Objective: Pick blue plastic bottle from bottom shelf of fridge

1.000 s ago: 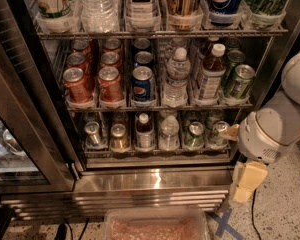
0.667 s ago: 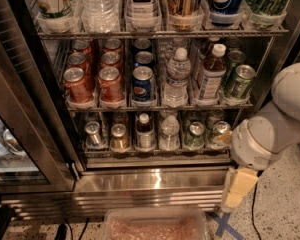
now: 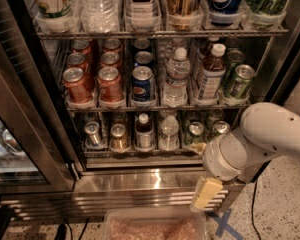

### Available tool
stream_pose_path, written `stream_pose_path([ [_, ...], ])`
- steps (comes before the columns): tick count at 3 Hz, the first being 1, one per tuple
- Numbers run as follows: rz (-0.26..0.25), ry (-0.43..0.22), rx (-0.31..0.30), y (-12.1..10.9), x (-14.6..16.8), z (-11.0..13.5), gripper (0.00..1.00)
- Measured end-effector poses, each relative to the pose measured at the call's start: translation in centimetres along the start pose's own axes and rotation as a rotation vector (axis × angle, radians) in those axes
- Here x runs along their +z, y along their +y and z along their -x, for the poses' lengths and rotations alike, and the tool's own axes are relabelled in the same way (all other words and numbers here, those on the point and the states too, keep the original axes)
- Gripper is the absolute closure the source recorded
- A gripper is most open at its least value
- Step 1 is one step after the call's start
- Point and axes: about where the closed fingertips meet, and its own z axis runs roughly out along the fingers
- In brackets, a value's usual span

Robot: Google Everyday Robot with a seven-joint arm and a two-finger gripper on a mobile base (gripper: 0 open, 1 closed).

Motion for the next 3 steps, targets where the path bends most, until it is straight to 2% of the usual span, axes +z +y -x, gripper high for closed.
stream_pose_path([
  [1,-0.051,-0.082,-0.031,-1.70,2.55,0.84,0.00],
  [3,-0.064,-0.108,-0.016,-1.69,3.33,1.06,0.00],
])
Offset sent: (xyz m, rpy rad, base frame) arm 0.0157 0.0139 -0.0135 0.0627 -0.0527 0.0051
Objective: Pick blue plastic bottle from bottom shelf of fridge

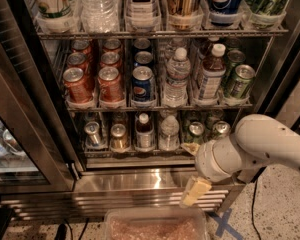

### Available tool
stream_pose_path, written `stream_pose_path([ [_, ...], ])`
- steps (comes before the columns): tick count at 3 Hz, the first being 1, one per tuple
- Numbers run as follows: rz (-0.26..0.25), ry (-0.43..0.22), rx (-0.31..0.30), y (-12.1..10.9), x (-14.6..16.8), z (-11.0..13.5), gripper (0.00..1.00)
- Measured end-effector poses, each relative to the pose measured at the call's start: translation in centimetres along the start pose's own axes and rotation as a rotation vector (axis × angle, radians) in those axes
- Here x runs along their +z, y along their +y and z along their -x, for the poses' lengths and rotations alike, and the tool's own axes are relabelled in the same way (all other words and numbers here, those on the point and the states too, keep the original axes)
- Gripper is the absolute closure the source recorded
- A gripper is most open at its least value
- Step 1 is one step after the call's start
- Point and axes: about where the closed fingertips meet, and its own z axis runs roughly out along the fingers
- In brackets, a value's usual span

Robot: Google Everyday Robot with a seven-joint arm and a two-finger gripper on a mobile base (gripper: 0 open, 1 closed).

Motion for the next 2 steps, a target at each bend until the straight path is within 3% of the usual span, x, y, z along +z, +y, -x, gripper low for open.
stream_pose_path([
  [1,-0.072,-0.077,0.003,-0.2,1.5,0.3,0.00],
  [2,-0.193,-0.153,-0.003,-1.9,3.0,0.3,0.00],
])
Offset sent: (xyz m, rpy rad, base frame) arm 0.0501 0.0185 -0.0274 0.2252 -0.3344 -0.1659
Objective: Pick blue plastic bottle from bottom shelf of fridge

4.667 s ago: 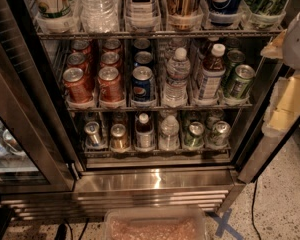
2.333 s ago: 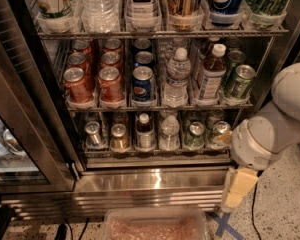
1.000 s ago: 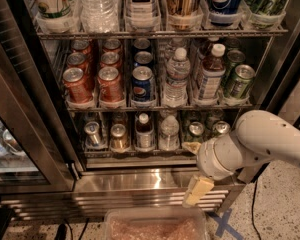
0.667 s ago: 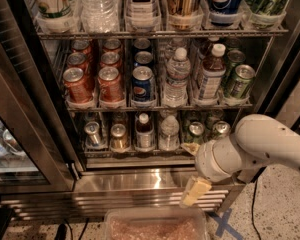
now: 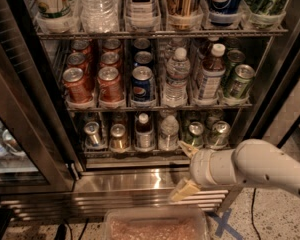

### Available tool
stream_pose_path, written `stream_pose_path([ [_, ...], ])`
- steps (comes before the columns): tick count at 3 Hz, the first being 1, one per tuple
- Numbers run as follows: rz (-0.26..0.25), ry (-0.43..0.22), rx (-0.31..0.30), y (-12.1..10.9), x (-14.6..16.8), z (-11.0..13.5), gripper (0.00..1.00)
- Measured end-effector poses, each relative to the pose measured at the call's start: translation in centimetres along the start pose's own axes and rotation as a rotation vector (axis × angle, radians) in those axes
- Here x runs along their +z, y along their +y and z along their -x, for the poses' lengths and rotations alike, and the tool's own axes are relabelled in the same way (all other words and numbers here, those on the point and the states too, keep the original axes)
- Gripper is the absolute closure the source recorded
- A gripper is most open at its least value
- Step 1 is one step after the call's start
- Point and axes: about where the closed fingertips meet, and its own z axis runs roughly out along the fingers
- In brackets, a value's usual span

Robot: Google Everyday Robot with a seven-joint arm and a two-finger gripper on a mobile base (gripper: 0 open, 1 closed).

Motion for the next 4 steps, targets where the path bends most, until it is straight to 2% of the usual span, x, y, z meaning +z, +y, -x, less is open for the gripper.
stream_pose_path([
  [1,-0.106,-0.071,0.022,-1.1,1.2,0.3,0.00],
  [2,-0.193,-0.136,0.100,-1.7,2.3,0.8,0.00],
  [3,-0.193,-0.136,0.100,-1.7,2.3,0.8,0.00],
  [4,-0.220,-0.196,0.137,-0.7,3.5,1.8,0.00],
])
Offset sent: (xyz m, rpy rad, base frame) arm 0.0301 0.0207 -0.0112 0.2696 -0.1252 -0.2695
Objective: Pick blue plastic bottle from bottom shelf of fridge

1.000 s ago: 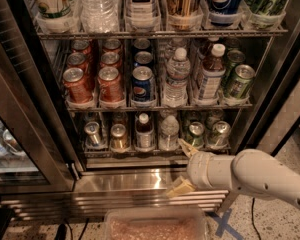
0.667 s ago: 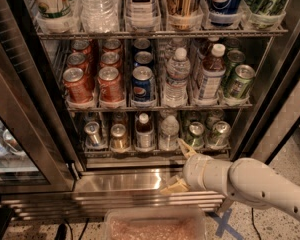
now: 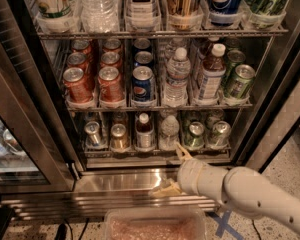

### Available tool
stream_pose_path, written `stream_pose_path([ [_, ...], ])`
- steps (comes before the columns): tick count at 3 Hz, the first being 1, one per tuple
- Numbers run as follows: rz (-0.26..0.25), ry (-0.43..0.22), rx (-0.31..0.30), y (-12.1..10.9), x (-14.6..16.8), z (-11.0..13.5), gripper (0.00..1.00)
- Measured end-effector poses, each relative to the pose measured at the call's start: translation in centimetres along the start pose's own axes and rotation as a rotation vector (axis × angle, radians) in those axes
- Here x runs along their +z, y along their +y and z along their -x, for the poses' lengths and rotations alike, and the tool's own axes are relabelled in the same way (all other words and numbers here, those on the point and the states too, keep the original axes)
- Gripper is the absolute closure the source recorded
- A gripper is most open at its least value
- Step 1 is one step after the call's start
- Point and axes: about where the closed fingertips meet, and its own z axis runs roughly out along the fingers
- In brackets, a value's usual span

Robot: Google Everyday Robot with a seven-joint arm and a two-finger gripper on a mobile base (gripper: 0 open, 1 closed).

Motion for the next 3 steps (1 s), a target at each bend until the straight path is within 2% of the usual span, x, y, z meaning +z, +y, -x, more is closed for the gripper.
stream_pose_path([
  [1,-0.056,-0.070,0.046,2.4,2.2,1.1,0.00],
  [2,-0.137,-0.109,0.093,2.7,4.5,1.7,0.00],
  [3,-0.222,-0.111,0.127,2.4,6.2,1.8,0.00],
])
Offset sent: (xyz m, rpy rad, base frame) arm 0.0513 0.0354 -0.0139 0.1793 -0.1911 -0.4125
